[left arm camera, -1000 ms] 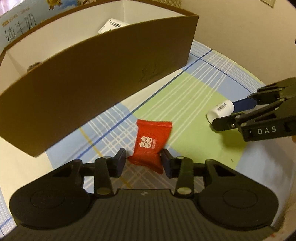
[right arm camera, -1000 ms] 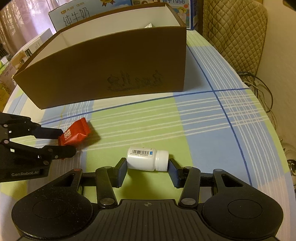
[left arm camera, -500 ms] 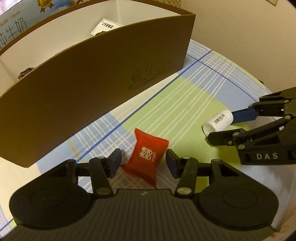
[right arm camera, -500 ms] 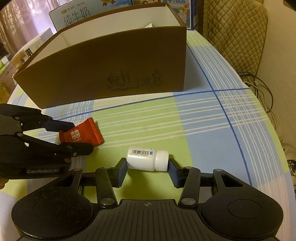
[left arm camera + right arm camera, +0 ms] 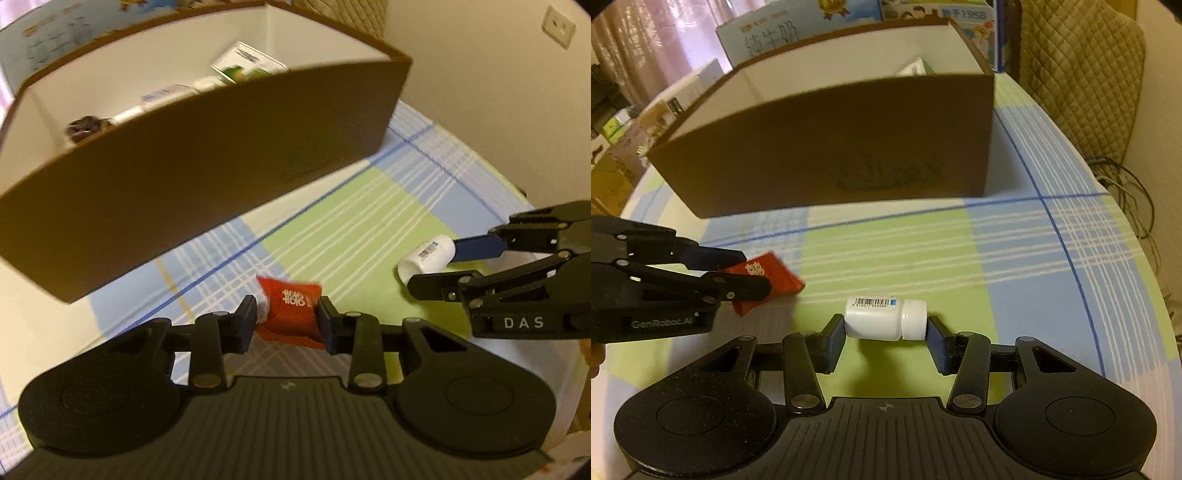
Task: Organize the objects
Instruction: 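Grasp the red candy packet with the left gripper while right holds the white bottle, then carry the red candy and white bottle over the brown box with both grippers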
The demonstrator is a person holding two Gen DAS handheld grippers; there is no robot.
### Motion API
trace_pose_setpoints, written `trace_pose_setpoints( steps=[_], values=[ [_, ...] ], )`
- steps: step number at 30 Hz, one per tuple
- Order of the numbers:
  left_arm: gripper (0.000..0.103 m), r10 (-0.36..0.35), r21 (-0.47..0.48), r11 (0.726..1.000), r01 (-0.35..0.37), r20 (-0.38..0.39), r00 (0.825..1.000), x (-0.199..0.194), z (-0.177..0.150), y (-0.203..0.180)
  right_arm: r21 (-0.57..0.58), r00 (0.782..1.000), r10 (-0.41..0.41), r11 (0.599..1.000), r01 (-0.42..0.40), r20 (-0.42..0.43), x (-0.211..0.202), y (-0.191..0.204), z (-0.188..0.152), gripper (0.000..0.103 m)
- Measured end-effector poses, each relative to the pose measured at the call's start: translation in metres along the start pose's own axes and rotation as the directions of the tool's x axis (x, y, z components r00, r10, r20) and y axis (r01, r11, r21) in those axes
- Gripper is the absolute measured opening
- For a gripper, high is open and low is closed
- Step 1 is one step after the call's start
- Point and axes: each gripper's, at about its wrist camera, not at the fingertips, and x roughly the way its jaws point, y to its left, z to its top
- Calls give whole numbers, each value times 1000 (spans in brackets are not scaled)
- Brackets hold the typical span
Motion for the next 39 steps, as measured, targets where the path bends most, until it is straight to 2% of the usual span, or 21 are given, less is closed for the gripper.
trace_pose_setpoints(
  steps=[2, 3, 4, 6, 9, 10, 13, 16, 19, 23, 27, 28, 30, 33, 35, 39],
  values=[
    [28, 5, -32, 999, -4, 20, 1000, -13, -1, 6, -8, 1000, 14, 1000, -14, 9, -2, 4, 4, 44],
    [24, 8, -44, 999, -7, 29, 1000, -18, -1, 8, -12, 1000, 22, 1000, -21, 15, -4, 5, 7, 44],
    [6, 8, -56, 998, -6, 40, 999, -24, 0, 11, -15, 999, 29, 999, -28, 22, -5, 7, 10, 44],
    [6, 6, -81, 997, -2, 57, 998, -36, 0, 18, -24, 999, 39, 999, -38, 31, -7, 10, 14, 44],
    [12, 46, -36, 998, -45, 36, 998, -43, -3, 20, -35, 998, 45, 998, -44, 38, -7, 14, 18, 44],
    [21, 54, -48, 997, -53, 29, 998, -43, -5, 21, -35, 998, 47, 998, -46, 37, -7, 15, 18, 44],
    [35, 36, -119, 992, -34, 15, 999, -45, -12, 29, -24, 999, 48, 999, -47, 26, -5, 12, 14, 44],
    [40, 31, -155, 988, -30, 8, 999, -40, -15, 32, -14, 999, 41, 999, -41, 11, -3, 10, 10, 44],
    [47, 33, -106, 994, -31, 15, 999, -34, -13, 26, 1, 999, 34, 999, -34, 6, -4, 5, 7, 44],
    [48, 35, 6, 999, -35, 2, 999, -19, -8, 15, 24, 1000, 20, 1000, -20, 5, -6, -3, 6, 44],
    [46, 56, 121, 991, -51, -36, 998, 0, -9, 3, 39, 1000, 8, 999, -8, 5, -8, -7, 5, 44],
    [42, 62, 131, 990, -56, -49, 997, 5, -9, 2, 41, 1000, 6, 999, -6, 4, -8, -8, 4, 44],
    [34, 66, 134, 989, -57, -61, 996, 11, -10, 1, 45, 1000, 1, 999, -1, 0, -7, -9, 4, 44],
    [34, 61, 105, 993, -55, -56, 997, 14, -10, 2, 44, 1000, 0, 999, 1, -5, -6, -9, 3, 44],
    [27, 56, 74, 996, -51, -57, 997, 15, -8, 6, 41, 1000, 1, 999, -1, -7, -5, -9, 4, 44],
    [24, 58, 56, 997, -54, -61, 996, 15, -5, 9, 29, 1000, 11, 1000, -11, -4, -5, -6, 6, 44]
  ],
)
